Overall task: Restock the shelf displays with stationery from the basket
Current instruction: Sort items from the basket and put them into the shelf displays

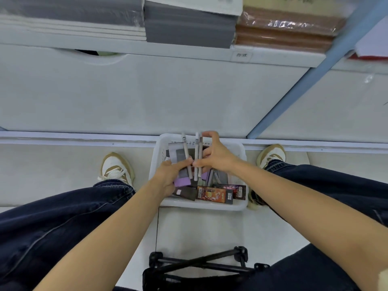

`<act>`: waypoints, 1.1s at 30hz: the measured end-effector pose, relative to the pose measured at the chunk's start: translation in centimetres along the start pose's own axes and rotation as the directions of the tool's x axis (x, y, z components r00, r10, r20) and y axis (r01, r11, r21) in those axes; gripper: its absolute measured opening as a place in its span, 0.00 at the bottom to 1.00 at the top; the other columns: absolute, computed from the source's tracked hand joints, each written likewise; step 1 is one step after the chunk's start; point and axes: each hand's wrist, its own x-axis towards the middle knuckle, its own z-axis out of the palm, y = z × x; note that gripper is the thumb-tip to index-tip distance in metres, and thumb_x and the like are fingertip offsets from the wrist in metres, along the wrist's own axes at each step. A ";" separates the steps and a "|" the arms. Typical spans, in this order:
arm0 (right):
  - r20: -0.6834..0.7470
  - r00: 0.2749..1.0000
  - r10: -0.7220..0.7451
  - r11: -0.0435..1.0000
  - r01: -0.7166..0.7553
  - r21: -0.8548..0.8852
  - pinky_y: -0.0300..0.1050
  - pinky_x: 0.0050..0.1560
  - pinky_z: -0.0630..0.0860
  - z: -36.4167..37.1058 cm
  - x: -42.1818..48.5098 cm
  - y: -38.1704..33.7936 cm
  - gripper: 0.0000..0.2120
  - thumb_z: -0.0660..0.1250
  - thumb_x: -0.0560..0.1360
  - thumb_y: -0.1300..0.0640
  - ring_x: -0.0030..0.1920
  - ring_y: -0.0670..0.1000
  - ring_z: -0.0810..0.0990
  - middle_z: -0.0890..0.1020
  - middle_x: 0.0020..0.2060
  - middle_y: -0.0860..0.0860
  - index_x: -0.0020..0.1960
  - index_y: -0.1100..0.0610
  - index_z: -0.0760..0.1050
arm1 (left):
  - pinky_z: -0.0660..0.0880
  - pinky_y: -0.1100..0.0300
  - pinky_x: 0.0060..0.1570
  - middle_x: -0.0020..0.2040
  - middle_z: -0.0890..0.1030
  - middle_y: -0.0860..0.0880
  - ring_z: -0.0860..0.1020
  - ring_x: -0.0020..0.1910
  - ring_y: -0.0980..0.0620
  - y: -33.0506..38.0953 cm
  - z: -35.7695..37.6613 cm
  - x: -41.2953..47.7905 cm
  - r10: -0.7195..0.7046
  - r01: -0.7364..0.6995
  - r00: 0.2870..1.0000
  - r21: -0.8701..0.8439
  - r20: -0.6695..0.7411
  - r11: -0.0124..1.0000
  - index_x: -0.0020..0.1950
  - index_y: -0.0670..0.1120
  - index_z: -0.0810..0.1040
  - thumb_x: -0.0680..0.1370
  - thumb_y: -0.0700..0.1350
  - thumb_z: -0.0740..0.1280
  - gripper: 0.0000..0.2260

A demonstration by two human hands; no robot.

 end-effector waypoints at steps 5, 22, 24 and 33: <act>-0.008 0.993 -0.118 0.990 0.117 -0.080 0.45 0.35 0.81 0.3 -1.2 -1.8 0.46 0.77 0.67 0.67 0.39 0.56 0.85 0.82 0.43 0.61 0.73 0.48 0.52 | 0.74 0.39 0.61 0.58 0.81 0.36 0.79 0.58 0.37 1.6 1.1 -1.5 0.110 -0.107 0.994 0.115 -0.019 0.988 0.66 0.37 0.74 0.68 0.46 0.78 0.30; -0.196 0.929 -0.314 0.929 0.343 0.138 0.43 0.41 0.83 -0.8 -4.9 -10.1 0.11 0.71 0.73 0.68 0.38 0.50 0.82 0.78 0.41 0.57 0.55 0.66 0.76 | 0.79 0.63 0.44 0.43 0.85 0.47 0.83 0.38 0.55 7.3 3.0 -5.9 0.484 -0.478 0.869 0.076 -0.103 0.875 0.46 0.42 0.82 0.71 0.38 0.76 0.05; -0.195 0.929 -0.315 0.917 0.351 0.191 0.43 0.43 0.83 -1.2 -5.4 -10.9 0.13 0.71 0.72 0.67 0.38 0.51 0.83 0.79 0.40 0.56 0.56 0.66 0.76 | 0.79 0.60 0.48 0.46 0.85 0.43 0.83 0.42 0.52 7.7 3.1 -6.5 0.473 -0.470 0.880 0.071 -0.041 0.880 0.48 0.40 0.83 0.73 0.38 0.74 0.05; -0.145 0.901 -0.409 0.873 0.433 0.225 0.38 0.42 0.81 -1.3 -7.4 -13.9 0.14 0.72 0.72 0.68 0.38 0.48 0.84 0.82 0.37 0.53 0.56 0.62 0.77 | 0.79 0.62 0.33 0.40 0.85 0.45 0.84 0.37 0.54 9.7 3.1 -10.5 0.347 -0.342 0.926 -0.056 0.149 0.938 0.51 0.42 0.81 0.69 0.45 0.75 0.14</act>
